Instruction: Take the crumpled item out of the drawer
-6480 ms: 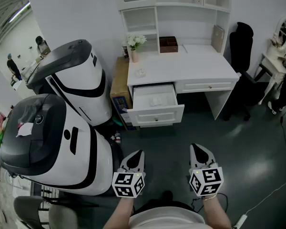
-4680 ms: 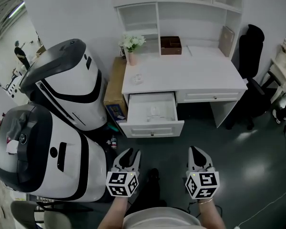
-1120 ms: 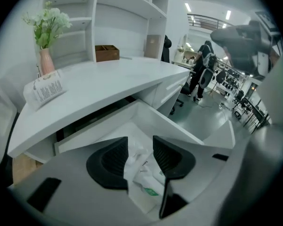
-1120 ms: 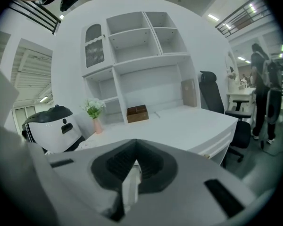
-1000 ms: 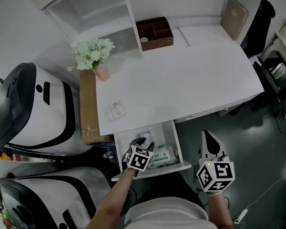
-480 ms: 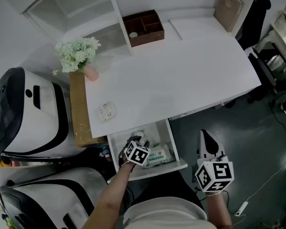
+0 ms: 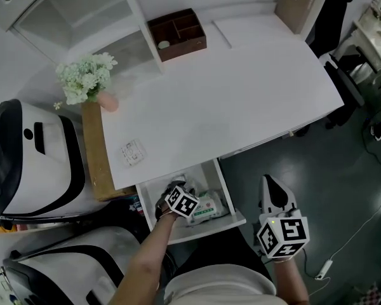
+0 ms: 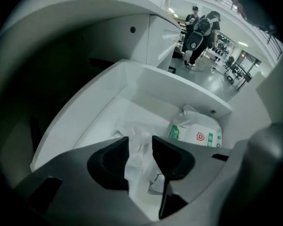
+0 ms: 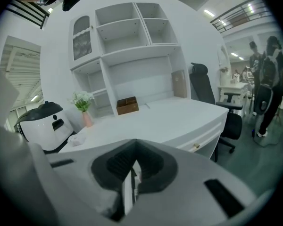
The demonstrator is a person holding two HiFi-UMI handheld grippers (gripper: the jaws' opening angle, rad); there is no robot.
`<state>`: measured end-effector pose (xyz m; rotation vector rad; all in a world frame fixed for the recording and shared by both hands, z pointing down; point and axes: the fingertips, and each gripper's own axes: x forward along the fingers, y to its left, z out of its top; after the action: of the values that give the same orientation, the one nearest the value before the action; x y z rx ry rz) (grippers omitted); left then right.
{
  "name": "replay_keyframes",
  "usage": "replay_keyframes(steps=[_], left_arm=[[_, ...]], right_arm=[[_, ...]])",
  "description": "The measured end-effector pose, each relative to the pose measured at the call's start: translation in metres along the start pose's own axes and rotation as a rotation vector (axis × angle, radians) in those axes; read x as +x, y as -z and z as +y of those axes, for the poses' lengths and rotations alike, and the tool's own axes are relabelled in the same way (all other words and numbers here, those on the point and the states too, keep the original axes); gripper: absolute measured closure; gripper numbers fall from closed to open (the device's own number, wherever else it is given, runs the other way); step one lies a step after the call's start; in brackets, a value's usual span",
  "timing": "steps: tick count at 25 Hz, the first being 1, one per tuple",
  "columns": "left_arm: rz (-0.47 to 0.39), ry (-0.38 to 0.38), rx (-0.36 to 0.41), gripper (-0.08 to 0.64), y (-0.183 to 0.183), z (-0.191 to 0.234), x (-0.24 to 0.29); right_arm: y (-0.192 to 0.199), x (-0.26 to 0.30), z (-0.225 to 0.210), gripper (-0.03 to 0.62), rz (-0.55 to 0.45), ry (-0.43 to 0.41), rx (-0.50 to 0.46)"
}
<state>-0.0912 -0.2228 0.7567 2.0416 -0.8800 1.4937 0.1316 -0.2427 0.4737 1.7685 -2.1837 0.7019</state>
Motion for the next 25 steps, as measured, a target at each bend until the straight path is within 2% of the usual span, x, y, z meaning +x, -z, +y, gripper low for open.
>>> replay_keyframes(steps=[7,18,25], left_arm=[[0.068,0.016,0.049,0.42,0.001,0.001,0.019],[0.11,0.011,0.049,0.439,0.002,0.0,0.032],[0.089,-0.015,0.062,0.529,-0.001,0.003,0.022]], right_arm=[[0.008,-0.001,-0.012,0.591,0.021,0.026,0.015],[0.017,0.005,-0.012,0.591,0.05,0.013,0.017],[0.022,0.007,-0.004,0.591,0.061,-0.008,0.008]])
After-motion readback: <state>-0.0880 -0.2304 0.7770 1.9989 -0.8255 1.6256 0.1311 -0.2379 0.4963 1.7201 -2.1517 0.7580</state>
